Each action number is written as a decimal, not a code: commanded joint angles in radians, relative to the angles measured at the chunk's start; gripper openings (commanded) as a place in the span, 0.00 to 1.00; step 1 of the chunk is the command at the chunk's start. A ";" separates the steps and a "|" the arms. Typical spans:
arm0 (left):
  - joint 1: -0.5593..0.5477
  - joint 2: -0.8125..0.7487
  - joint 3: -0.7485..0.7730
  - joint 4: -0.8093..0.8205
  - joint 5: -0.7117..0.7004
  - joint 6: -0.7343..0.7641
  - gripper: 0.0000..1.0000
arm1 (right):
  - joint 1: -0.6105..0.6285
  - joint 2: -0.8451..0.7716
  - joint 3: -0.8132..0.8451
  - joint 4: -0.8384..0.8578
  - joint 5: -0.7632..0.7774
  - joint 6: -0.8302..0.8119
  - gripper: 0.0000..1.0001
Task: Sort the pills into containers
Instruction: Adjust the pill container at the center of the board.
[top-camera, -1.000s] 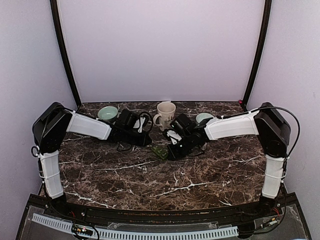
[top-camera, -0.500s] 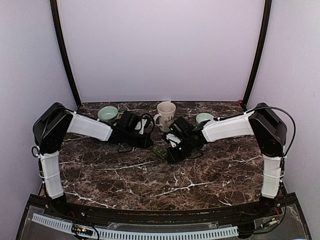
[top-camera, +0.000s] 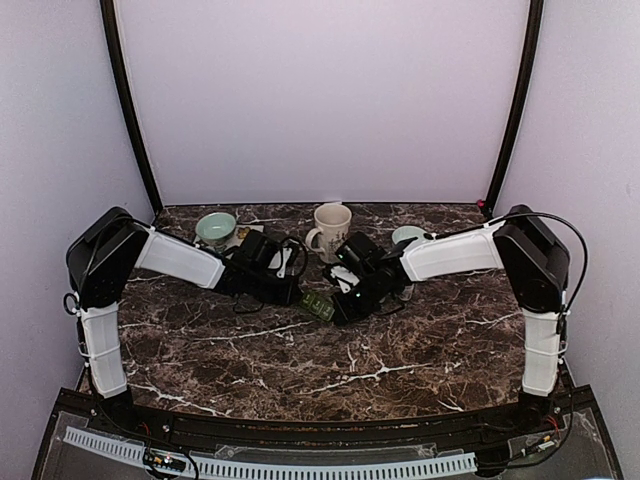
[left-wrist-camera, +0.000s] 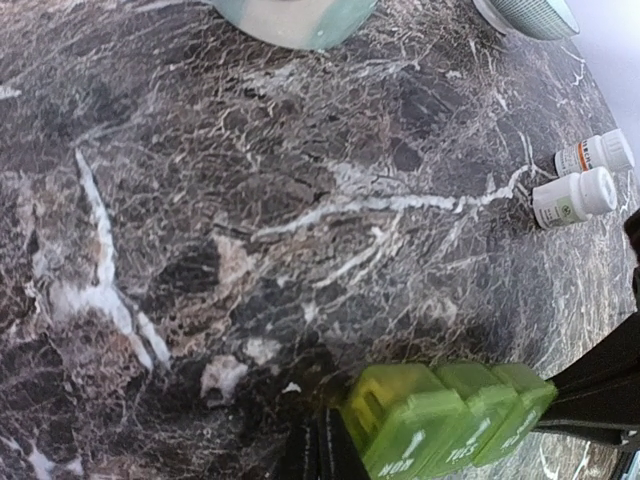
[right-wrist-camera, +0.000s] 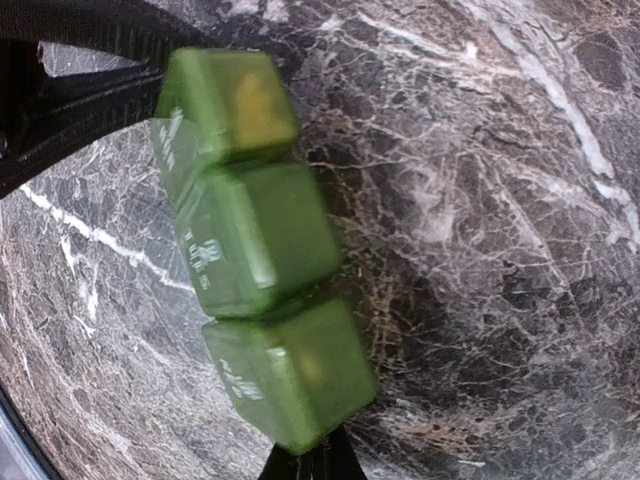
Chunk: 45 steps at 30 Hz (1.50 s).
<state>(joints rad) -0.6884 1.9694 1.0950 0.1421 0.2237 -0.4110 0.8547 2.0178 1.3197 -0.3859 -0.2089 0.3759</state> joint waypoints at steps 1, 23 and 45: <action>-0.017 -0.033 -0.032 0.011 0.015 -0.016 0.02 | -0.014 0.015 0.040 0.035 0.008 -0.003 0.00; -0.020 -0.058 -0.003 -0.015 -0.013 -0.027 0.03 | -0.036 0.030 0.063 0.016 0.013 -0.011 0.00; -0.020 -0.072 0.002 -0.031 -0.049 -0.035 0.15 | -0.069 0.043 0.084 0.004 0.014 -0.018 0.00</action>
<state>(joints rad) -0.7036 1.9491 1.0786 0.1246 0.1841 -0.4454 0.7921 2.0495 1.3781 -0.3965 -0.1936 0.3710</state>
